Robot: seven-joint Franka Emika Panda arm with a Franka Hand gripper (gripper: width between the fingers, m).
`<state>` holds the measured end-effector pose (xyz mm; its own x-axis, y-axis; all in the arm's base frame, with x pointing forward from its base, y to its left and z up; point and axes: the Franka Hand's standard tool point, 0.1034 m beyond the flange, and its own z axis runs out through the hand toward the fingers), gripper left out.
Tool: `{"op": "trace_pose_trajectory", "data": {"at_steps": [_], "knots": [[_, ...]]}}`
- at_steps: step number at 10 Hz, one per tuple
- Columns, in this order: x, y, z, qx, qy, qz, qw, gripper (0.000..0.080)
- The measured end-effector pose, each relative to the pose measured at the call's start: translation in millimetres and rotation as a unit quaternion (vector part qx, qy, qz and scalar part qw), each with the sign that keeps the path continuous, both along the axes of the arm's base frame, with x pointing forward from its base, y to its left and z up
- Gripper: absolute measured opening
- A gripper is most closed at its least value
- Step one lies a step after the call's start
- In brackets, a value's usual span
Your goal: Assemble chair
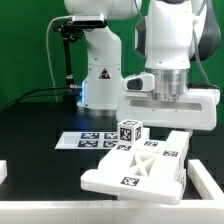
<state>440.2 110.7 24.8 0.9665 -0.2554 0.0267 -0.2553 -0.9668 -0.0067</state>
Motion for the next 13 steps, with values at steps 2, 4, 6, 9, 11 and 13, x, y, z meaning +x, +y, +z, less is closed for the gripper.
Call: {"op": "trace_pose_trajectory", "data": {"at_steps": [2,4,6,9,11,13], "knots": [[1.1,-0.6,0.3,0.0,-0.001,-0.001,1.0,0.0649],[0.6,-0.8,-0.1,0.0,0.0,-0.001,1.0,0.0649],[-4.1,0.3,-3.2,0.005,0.009,-0.013,1.0,0.0649],[-3.7,0.2,-3.0,0.005,0.009,-0.014,1.0,0.0563],[-3.5,0.3,-2.9,0.005,0.008,-0.014,1.0,0.0426],[-3.5,0.2,-2.9,0.005,0.008,-0.014,1.0,0.0279]]}}
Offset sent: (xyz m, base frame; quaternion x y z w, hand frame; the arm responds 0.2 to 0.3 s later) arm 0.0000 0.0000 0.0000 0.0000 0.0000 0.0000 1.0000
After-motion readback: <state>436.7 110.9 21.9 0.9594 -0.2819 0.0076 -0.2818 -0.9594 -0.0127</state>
